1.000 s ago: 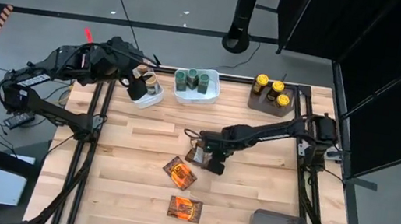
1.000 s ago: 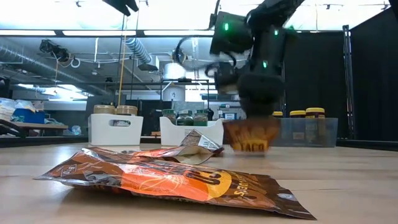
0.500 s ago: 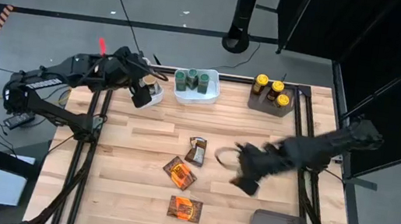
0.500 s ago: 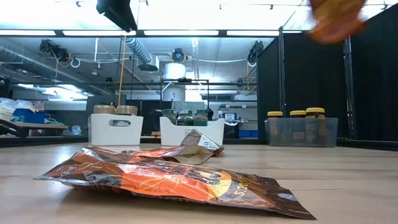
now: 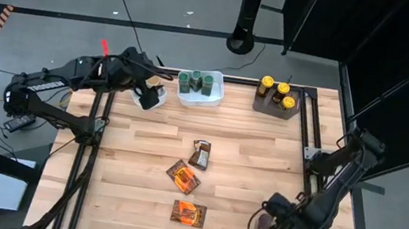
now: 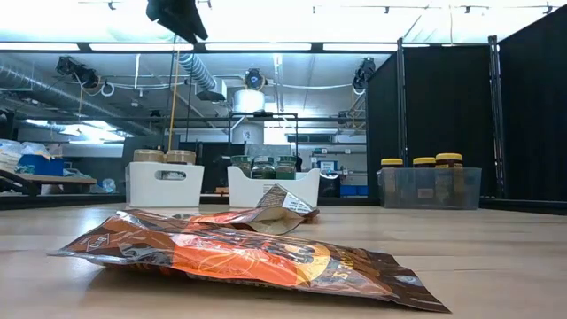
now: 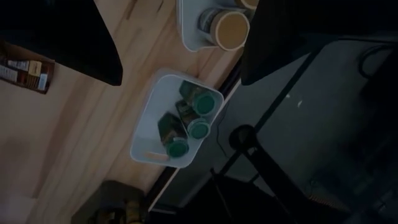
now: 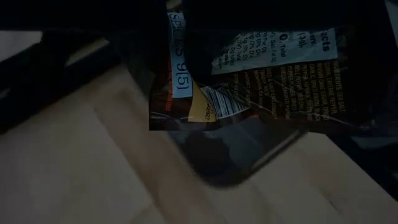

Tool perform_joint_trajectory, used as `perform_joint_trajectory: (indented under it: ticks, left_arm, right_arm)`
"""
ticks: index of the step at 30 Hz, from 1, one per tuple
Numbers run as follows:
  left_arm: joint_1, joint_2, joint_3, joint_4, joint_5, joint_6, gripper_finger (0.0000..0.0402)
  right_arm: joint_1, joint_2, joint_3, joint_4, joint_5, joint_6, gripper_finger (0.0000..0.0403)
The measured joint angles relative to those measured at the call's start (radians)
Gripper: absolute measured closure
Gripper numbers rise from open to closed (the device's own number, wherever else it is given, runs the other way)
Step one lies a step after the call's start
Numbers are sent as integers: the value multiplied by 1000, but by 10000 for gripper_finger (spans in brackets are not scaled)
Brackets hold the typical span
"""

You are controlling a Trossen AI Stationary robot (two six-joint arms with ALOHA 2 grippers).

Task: Sort spices by type
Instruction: Put the right orange seasoning bag into the bottom black bin, then put the top orange seasoning bag into the bottom black bin

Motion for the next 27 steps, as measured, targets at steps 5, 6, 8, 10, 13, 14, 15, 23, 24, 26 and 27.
perform_joint_trajectory:
  ticks: [5,6,8,10,13,14,15,23,24,26,27]
  left_arm:
    - [0,0,0,10,0,0,69]
    - [0,0,0,10,0,0,69]
    - [0,0,0,11,0,0,69]
    - [0,0,0,10,0,0,69]
    - [0,0,0,10,0,-2,69]
    - [0,0,0,10,1,-2,69]
    - [0,0,0,9,2,-2,69]
    - [0,0,0,9,5,-3,69]
    - [0,0,0,9,5,-3,69]
    - [0,0,0,8,7,-3,69]
    - [0,0,0,8,8,-3,69]
  right_arm:
    - [26,80,0,43,-85,-17,362]
    - [31,96,0,58,-103,-26,355]
    - [41,125,0,76,-117,-41,345]
    - [47,146,0,72,-117,-43,338]
    - [46,158,0,106,-109,-61,329]
    - [45,158,0,116,-98,-61,325]
    - [42,157,0,120,-91,-60,319]
    - [35,119,0,87,-102,-51,242]
    - [32,113,0,85,-103,-54,232]
    - [13,92,0,80,-88,-64,213]
    - [-5,79,0,87,-62,-76,206]
